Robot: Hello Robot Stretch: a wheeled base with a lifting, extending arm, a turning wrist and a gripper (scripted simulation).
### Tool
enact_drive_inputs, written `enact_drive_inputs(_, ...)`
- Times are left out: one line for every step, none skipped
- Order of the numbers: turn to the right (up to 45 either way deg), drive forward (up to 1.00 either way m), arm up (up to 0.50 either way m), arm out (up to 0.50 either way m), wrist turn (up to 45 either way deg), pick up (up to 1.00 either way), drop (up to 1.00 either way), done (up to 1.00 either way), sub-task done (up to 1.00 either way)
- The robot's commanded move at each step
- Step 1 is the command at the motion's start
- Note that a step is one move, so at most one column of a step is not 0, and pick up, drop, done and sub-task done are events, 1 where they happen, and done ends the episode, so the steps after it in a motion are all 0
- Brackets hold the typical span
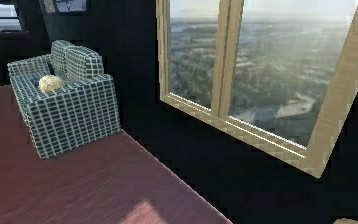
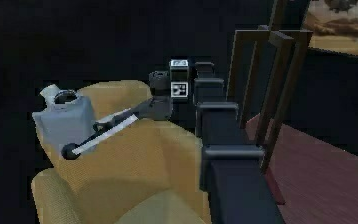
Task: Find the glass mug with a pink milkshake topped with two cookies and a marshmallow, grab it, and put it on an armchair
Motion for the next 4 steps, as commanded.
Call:
enact_drive_inputs(0.0,0.00,0.00,0.00,45.0,0.00,0.00,0.00,0.00)
enact_drive_inputs(0.0,0.00,0.00,0.00,24.0,0.00,0.00,0.00,0.00)
enact_drive_inputs(0.0,0.00,-0.38,0.00,0.0,0.00,0.00,0.00,0.00)
enact_drive_inputs(0.0,0.00,-0.32,0.00,0.0,0.00,0.00,0.00,0.00)
